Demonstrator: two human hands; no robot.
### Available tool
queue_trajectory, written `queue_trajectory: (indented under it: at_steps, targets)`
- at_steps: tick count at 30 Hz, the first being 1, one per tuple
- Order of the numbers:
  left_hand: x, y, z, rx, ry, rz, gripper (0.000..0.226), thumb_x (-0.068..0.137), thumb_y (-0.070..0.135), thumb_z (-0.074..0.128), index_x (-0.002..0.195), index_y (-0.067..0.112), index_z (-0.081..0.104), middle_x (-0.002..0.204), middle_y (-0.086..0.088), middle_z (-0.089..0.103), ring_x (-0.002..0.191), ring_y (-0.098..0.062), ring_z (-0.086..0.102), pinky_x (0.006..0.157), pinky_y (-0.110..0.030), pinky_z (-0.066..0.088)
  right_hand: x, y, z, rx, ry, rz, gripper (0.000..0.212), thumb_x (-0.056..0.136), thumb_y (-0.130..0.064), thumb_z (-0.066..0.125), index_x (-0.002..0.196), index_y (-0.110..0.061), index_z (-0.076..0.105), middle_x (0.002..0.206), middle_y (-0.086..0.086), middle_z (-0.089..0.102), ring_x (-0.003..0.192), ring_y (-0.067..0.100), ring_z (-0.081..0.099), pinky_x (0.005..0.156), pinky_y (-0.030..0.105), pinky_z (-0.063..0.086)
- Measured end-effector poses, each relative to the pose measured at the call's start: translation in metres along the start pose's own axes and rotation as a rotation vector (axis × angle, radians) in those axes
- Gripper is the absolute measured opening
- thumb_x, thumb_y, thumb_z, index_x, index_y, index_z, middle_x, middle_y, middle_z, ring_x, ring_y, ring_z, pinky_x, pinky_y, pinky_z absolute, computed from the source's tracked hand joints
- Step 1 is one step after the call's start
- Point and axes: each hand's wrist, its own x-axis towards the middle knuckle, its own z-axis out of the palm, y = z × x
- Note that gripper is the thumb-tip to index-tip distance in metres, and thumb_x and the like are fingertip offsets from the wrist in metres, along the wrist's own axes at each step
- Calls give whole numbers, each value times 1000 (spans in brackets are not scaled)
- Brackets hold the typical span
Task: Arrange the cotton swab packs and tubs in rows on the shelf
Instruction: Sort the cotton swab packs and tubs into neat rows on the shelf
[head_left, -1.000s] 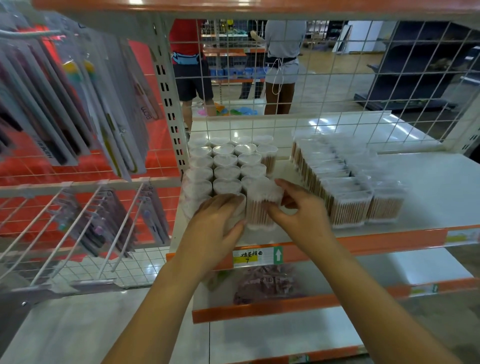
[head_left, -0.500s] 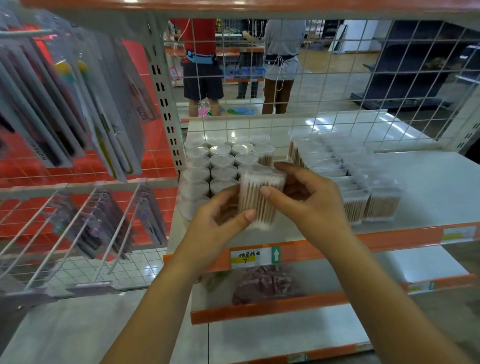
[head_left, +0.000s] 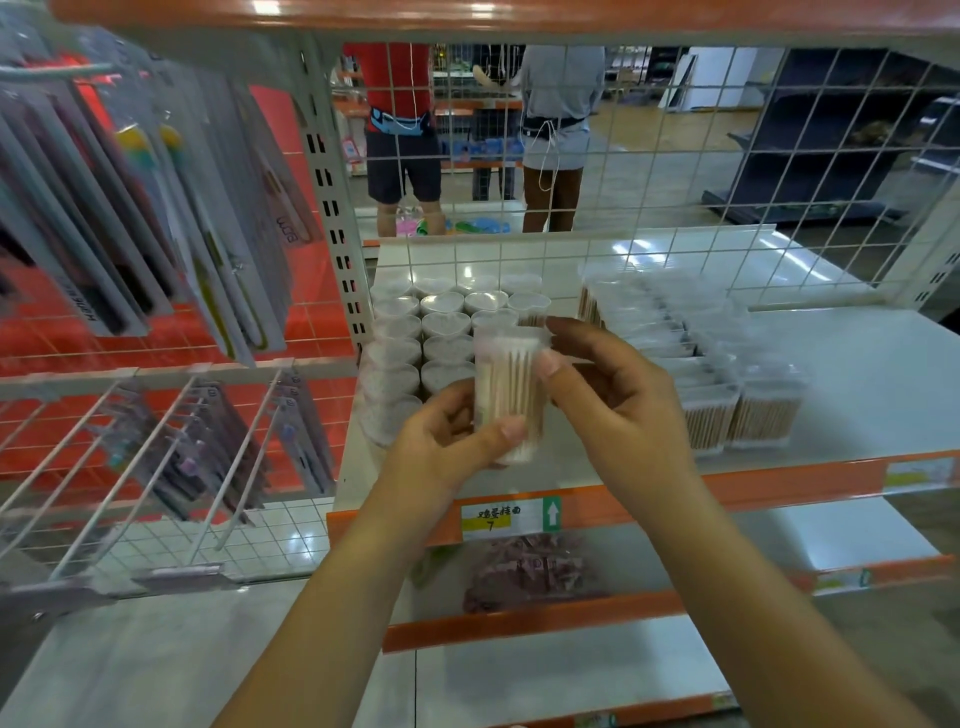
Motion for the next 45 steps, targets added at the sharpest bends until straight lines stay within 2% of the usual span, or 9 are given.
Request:
queue_trajectory:
  at_steps: [3,6,14,18,23,28,34,40,45]
  targets:
    - [-2,5,10,174,75,74,43,58,31,77,98,27,59,87,7,68,78,1,64,63,-11,47,-3,-2,4,-33,-23,62,66,64,-49,72,121,-20,57,106,-7,66,96,7,64,67,20,54]
    - [-3,5,12,247,87,89,48,57,38,75,100,30,58,94,3,67,83,-4,64,65,-12,48,-2,-2,4,-5,-18,103,63,62,-43,76,118,-23,57,106,-4,65,101,15,62,76,32,56]
    - [0,1,-11,-137,-106,-74,75,42,35,88,110,17,59,97,-4,71,91,-21,68,72,-29,56,6,1,-14,419,-160,263,50,70,-12,66,119,-5,56,97,8,67,96,27,65,75,34,55]
    - [2,-1,-2,-19,40,-2,50,58,22,76,105,24,59,96,0,69,83,-11,67,67,-21,54,7,3,-14,176,-54,214,46,70,-16,76,113,-21,60,104,3,67,100,23,64,81,35,55]
    - [0,-2,9,409,204,167,64,60,44,80,117,31,53,107,10,62,92,-4,62,74,-21,53,4,-2,-8,-190,-27,168,60,75,-30,71,130,-28,48,115,-8,59,101,13,60,87,34,52]
    - [-2,-4,16,552,264,259,68,65,49,73,126,31,48,117,9,57,106,-8,55,88,-32,49,6,-6,-8,-208,10,113,59,75,-32,71,130,-27,49,118,-7,58,104,14,59,88,38,52]
    - [5,-4,2,794,203,324,63,77,30,72,133,21,45,123,11,48,108,2,43,88,-3,32,12,10,-7,-299,9,61,62,74,-31,72,131,-27,48,125,-2,56,106,17,58,90,41,51]
    - [7,-10,-32,1117,201,309,47,78,31,58,120,10,60,123,-9,57,115,-27,49,92,-26,33,11,47,-6,-460,-32,59,62,77,-25,73,133,-23,46,125,-5,52,111,13,54,91,29,48]
    - [9,-12,-61,1133,134,281,49,75,41,45,101,5,67,104,-11,63,98,-19,52,84,-27,41,1,84,0,-468,-53,155,71,79,-25,72,139,-22,36,133,1,48,114,15,50,90,24,43]
